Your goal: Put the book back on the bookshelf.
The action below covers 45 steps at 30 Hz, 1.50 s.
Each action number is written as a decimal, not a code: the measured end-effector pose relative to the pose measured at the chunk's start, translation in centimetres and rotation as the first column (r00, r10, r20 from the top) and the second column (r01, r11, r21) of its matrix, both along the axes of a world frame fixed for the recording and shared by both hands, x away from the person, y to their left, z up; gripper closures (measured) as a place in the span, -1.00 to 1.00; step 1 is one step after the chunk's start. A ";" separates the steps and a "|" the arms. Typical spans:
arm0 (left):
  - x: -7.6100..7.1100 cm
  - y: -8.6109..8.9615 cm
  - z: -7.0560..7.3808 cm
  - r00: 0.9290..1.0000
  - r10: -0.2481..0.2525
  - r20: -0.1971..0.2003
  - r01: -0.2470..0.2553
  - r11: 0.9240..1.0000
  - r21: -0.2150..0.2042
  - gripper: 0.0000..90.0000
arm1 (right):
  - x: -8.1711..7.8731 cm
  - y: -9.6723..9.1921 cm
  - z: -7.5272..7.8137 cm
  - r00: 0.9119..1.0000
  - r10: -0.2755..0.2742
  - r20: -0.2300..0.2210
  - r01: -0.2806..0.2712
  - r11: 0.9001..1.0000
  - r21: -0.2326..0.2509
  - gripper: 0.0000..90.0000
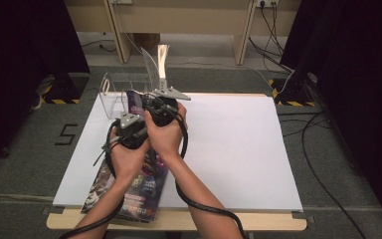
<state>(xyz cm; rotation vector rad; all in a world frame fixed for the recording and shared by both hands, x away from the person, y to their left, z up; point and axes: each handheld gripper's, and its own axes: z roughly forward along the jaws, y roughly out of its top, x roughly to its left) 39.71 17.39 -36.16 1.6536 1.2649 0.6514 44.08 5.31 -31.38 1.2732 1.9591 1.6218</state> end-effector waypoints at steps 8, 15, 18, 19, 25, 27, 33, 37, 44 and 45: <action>-1.1 0.5 0.2 1.000 0.026 0.012 -0.026 1.000 0.008 0.31 | -0.2 0.4 0.2 0.999 0.031 -0.007 -0.031 1.000 -0.006 0.86; -1.7 0.8 0.5 0.998 0.053 0.020 -0.054 0.995 0.081 0.41 | -0.4 1.4 0.6 0.998 0.057 -0.005 -0.057 0.998 -0.015 0.84; -2.0 1.2 0.5 0.997 0.073 0.021 -0.075 0.993 0.096 0.47 | -0.5 1.8 0.6 0.998 0.066 -0.002 -0.066 0.998 -0.024 0.81; -2.0 1.2 0.5 0.997 0.073 0.021 -0.075 0.993 0.096 0.49 | -0.5 1.8 0.6 0.998 0.066 -0.002 -0.066 0.998 -0.024 0.81; -2.8 2.5 0.4 0.993 0.114 0.000 -0.114 0.990 0.087 0.71 | -0.7 2.8 0.6 0.993 0.118 0.012 -0.117 0.992 -0.047 0.61; -2.9 3.5 0.3 0.993 0.117 -0.009 -0.116 0.992 0.052 0.85 | -0.8 3.2 0.4 0.987 0.153 0.050 -0.149 0.986 -0.079 0.47; -2.8 6.4 -0.4 0.998 0.068 -0.019 -0.068 0.998 -0.012 0.87 | -1.1 0.9 1.0 0.966 0.252 0.059 -0.251 0.967 -0.037 0.32; -2.5 7.7 -0.4 1.000 0.020 -0.019 -0.021 0.997 -0.074 0.87 | -1.0 -2.5 0.7 0.977 0.212 0.034 -0.211 0.977 -0.035 0.32; -2.4 9.0 0.0 1.000 -0.009 -0.008 0.008 0.994 -0.111 0.88 | -1.2 -8.7 -1.0 0.989 0.145 -0.016 -0.146 0.986 -0.079 0.31; -2.4 9.2 0.1 1.000 -0.010 -0.008 0.010 0.993 -0.114 0.88 | -1.2 -10.1 -1.4 0.992 0.125 -0.022 -0.127 0.989 -0.081 0.31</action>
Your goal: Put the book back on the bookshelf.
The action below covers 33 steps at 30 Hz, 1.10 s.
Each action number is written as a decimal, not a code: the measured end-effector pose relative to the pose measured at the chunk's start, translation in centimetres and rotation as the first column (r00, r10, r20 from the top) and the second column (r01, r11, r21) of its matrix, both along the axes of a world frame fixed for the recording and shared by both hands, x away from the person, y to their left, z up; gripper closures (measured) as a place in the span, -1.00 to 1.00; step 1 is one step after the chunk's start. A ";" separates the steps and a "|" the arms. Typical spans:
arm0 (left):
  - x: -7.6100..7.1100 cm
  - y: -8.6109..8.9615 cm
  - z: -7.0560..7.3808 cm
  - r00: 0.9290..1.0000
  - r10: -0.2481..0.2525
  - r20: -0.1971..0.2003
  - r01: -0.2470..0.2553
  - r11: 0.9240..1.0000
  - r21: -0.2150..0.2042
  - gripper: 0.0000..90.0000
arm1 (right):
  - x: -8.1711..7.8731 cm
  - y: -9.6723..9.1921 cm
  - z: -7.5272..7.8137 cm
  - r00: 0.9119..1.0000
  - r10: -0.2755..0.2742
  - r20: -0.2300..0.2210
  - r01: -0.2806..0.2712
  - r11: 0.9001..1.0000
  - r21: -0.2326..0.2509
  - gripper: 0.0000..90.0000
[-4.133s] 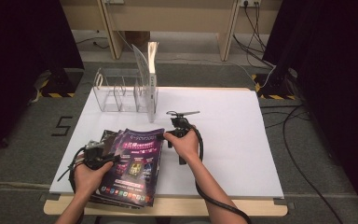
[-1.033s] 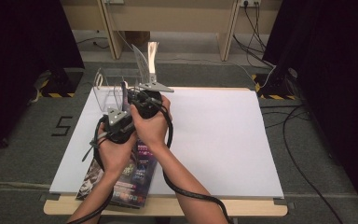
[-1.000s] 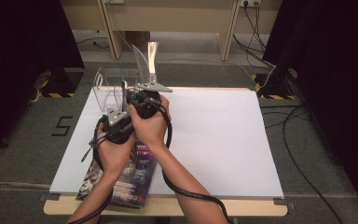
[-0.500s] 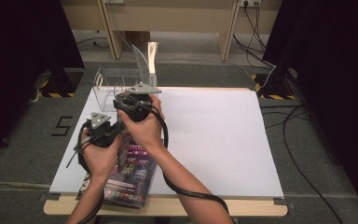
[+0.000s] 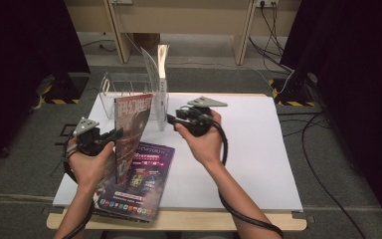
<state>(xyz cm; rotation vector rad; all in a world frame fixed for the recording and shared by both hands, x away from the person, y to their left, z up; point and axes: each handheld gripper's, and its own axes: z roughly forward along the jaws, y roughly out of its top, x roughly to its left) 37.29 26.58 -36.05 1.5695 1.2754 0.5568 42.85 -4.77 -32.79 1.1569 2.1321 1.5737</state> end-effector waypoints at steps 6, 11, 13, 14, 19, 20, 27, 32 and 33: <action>0.1 0.5 0.5 1.000 -0.006 0.028 0.006 1.000 -0.011 0.88 | -0.5 -5.6 -2.7 0.994 -0.103 -0.034 0.102 0.994 -0.024 0.31; 0.2 0.7 0.8 0.999 -0.005 0.037 0.005 1.000 -0.019 0.88 | -1.4 -9.8 -6.4 0.978 -0.190 -0.086 0.186 0.981 -0.048 0.31; 0.2 0.8 0.9 0.999 -0.003 0.038 0.003 1.000 -0.017 0.88 | -1.6 -10.2 -6.9 0.977 -0.195 -0.091 0.191 0.980 -0.053 0.31; 0.3 0.9 0.9 0.999 0.000 0.039 0.000 1.000 -0.011 0.88 | -2.2 -11.3 -8.1 0.972 -0.210 -0.108 0.204 0.977 -0.063 0.31; 0.1 1.6 1.2 0.999 0.001 0.050 0.000 1.000 -0.020 0.88 | -3.5 -13.3 -10.0 0.960 -0.251 -0.125 0.244 0.967 -0.067 0.31; 0.1 1.6 1.2 0.998 0.004 0.055 -0.003 1.000 -0.023 0.88 | -3.8 -13.8 -10.4 0.957 -0.262 -0.123 0.256 0.965 -0.065 0.31; 0.2 1.8 1.7 0.997 0.010 0.072 -0.009 1.000 -0.018 0.88 | -5.5 -16.3 -13.4 0.931 -0.344 -0.121 0.338 0.939 -0.070 0.31; 0.3 1.9 1.6 0.997 0.015 0.074 -0.013 0.999 -0.029 0.88 | -5.6 -17.0 -13.7 0.925 -0.363 -0.114 0.356 0.931 -0.074 0.30; 0.3 1.9 1.6 0.997 0.017 0.075 -0.015 0.999 -0.031 0.88 | -5.7 -17.1 -13.7 0.922 -0.369 -0.120 0.363 0.929 -0.070 0.30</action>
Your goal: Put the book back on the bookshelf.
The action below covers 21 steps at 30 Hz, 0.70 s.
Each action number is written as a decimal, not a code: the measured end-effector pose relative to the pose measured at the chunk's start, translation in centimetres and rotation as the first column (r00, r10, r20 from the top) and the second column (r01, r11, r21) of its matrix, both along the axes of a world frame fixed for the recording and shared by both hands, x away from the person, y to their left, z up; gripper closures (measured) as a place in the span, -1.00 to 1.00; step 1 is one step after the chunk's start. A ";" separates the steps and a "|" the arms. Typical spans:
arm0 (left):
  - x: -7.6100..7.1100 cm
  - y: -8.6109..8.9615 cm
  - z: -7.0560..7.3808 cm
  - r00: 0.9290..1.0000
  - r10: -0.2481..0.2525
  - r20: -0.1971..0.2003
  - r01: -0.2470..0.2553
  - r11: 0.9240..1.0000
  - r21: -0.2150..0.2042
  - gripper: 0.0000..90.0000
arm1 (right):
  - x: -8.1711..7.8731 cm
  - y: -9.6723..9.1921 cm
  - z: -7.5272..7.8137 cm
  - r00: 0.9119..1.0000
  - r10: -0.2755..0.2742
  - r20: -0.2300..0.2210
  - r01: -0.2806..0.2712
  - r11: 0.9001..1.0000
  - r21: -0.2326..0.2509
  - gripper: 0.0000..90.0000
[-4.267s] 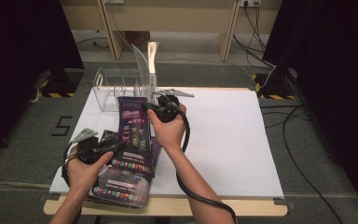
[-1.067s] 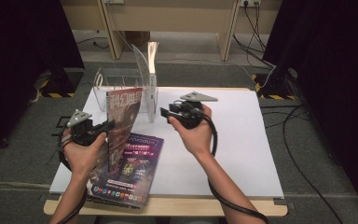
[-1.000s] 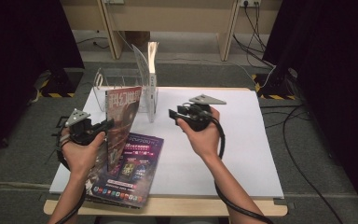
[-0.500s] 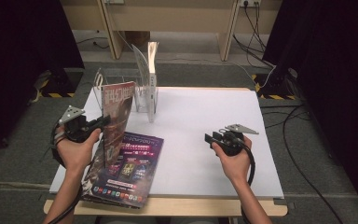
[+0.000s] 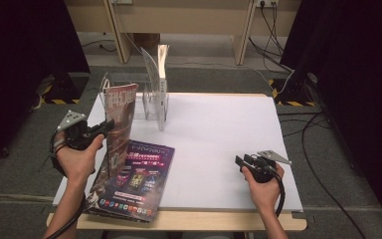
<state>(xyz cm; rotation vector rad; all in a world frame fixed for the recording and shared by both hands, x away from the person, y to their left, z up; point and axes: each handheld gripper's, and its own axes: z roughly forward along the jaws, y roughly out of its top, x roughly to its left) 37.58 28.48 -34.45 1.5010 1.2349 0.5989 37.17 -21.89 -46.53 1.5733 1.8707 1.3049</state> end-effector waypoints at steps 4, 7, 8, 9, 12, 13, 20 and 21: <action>0.0 0.3 0.0 1.000 0.007 0.001 -0.007 1.000 -0.005 0.88 | -0.2 -0.4 -0.1 1.000 -0.018 0.001 0.018 1.000 0.020 0.30; 0.1 0.4 0.0 1.000 0.009 0.007 -0.009 1.000 -0.007 0.88 | -0.4 -0.6 -0.2 1.000 -0.023 0.011 0.022 1.000 0.014 0.30; 0.1 0.4 0.0 1.000 0.009 0.009 -0.009 1.000 -0.009 0.88 | -0.4 -0.6 -0.2 1.000 -0.026 0.009 0.026 1.000 0.012 0.30; 0.2 0.4 0.0 1.000 0.010 0.008 -0.010 1.000 -0.011 0.88 | -0.5 -0.7 -0.3 0.999 -0.034 0.003 0.034 0.999 0.009 0.30; 0.5 0.4 0.0 1.000 0.008 0.006 -0.008 1.000 -0.008 0.88 | -0.6 -0.8 -0.5 0.999 -0.039 0.002 0.039 0.999 0.003 0.30; 0.6 0.4 0.0 1.000 0.007 0.004 -0.007 1.000 -0.005 0.88 | -0.6 -0.7 -0.5 0.999 -0.040 -0.004 0.040 0.999 0.011 0.30; 1.6 0.6 0.4 1.000 0.018 0.006 -0.018 1.000 -0.004 0.88 | -0.5 -0.5 -0.6 1.000 -0.031 -0.003 0.031 0.999 0.005 0.30; 1.8 0.6 0.5 1.000 0.022 0.007 -0.022 1.000 -0.005 0.88 | -0.5 -0.5 -0.6 1.000 -0.031 -0.004 0.031 0.999 0.006 0.30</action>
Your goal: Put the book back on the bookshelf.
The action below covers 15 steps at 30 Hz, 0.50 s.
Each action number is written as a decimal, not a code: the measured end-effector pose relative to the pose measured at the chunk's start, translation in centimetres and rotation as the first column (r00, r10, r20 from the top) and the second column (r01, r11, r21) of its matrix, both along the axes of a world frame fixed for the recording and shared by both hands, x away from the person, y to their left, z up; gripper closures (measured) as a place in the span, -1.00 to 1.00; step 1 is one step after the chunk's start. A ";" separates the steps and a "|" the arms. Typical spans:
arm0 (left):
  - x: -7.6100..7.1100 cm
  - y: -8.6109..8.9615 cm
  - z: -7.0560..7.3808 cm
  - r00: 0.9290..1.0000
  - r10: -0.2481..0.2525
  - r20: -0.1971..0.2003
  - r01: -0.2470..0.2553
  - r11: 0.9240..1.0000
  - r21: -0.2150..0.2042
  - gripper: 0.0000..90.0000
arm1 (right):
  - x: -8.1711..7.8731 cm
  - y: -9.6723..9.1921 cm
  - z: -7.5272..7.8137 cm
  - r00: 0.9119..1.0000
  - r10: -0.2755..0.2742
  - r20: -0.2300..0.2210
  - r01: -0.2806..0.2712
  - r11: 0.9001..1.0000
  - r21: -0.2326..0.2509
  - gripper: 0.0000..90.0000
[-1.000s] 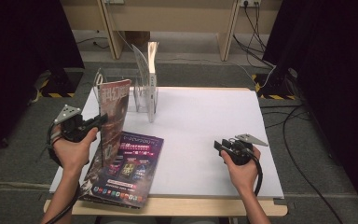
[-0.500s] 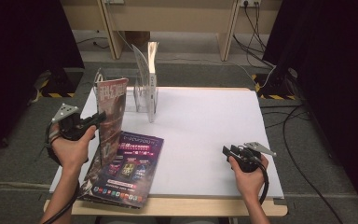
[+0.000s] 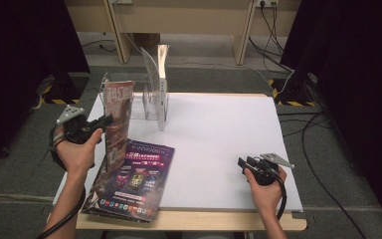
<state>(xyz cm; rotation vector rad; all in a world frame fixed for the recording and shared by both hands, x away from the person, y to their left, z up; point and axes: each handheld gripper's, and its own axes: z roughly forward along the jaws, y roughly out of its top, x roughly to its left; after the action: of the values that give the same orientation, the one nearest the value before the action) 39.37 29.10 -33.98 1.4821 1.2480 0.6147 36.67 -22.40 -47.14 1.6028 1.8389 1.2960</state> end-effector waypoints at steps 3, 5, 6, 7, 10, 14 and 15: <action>0.6 0.0 0.4 1.000 0.001 0.001 -0.001 1.000 0.006 0.88 | 0.0 0.0 0.0 1.000 -0.003 -0.002 0.003 1.000 0.001 0.30; 0.9 0.0 0.6 1.000 0.003 0.005 -0.003 1.000 0.008 0.88 | 0.0 0.0 0.0 1.000 -0.002 0.002 0.002 1.000 -0.001 0.30; 1.1 0.0 0.7 1.000 0.005 0.008 -0.005 1.000 0.008 0.88 | 0.0 0.0 0.0 1.000 -0.002 0.001 0.002 1.000 -0.001 0.31; 1.3 0.1 0.9 1.000 0.009 0.012 -0.009 1.000 0.002 0.88 | 0.0 0.0 0.0 1.000 -0.003 0.001 0.003 1.000 0.000 0.30; 1.7 0.1 1.3 1.000 0.009 0.019 -0.009 1.000 -0.001 0.88 | 0.0 -0.1 0.0 1.000 -0.005 -0.004 0.005 1.000 0.004 0.30; 2.4 0.1 1.6 1.000 0.008 0.026 -0.008 1.000 -0.003 0.88 | 0.1 0.0 -0.1 1.000 -0.004 -0.003 0.004 1.000 0.000 0.30; 2.5 0.1 1.6 1.000 0.008 0.024 -0.008 1.000 -0.003 0.88 | 0.1 0.0 -0.1 1.000 -0.004 0.000 0.004 1.000 -0.002 0.31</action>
<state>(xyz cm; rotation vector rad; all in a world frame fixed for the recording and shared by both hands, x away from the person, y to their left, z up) 41.86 29.24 -32.40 1.4638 1.2363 0.6343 36.75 -22.45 -47.27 1.6052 1.8350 1.2922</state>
